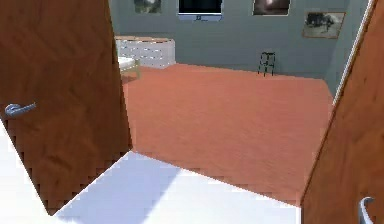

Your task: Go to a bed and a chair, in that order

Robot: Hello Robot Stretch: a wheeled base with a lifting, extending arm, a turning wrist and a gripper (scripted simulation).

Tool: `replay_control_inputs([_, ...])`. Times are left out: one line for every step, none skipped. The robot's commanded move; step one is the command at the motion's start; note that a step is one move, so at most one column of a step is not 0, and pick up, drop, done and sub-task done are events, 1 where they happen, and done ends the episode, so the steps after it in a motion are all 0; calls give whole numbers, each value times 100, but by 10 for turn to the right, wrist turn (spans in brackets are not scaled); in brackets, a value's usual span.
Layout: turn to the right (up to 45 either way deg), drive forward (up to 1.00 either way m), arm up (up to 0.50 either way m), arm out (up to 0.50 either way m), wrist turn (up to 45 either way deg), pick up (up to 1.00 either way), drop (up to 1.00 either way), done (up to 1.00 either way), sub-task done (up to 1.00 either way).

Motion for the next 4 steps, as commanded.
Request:
replay_control_inputs([0,100,0,0,0,0,0,0,0])
replay_control_inputs([30,0,0,0,0,0,0,0,0])
replay_control_inputs([0,95,0,0,0,0,0,0,0])
replay_control_inputs([-270,0,0,0,0,0,0,0,0])
